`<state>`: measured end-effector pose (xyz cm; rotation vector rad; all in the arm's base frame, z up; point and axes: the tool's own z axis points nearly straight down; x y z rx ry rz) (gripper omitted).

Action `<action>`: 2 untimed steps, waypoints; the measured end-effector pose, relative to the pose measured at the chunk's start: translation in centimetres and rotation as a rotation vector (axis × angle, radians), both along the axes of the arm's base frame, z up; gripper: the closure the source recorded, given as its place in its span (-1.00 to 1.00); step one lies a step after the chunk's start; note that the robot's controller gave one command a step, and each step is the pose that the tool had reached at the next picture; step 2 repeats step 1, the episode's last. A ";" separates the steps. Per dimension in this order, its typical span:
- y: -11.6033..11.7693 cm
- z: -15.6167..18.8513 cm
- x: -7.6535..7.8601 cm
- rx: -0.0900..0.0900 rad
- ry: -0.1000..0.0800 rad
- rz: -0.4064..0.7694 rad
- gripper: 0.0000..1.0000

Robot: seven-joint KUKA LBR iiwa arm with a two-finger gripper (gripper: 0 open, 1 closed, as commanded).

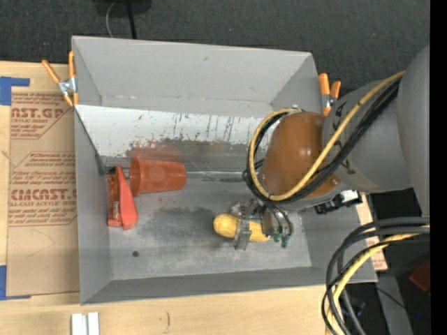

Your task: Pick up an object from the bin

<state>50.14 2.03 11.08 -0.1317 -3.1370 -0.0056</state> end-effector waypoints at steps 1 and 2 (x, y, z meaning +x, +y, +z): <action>0.0 1.5 0.1 0.001 -0.003 0.000 1.00; 0.0 1.5 0.1 0.001 -0.003 0.000 1.00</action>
Offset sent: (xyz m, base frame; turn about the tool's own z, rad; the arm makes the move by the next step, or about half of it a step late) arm 0.0001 0.0002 0.0016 0.0000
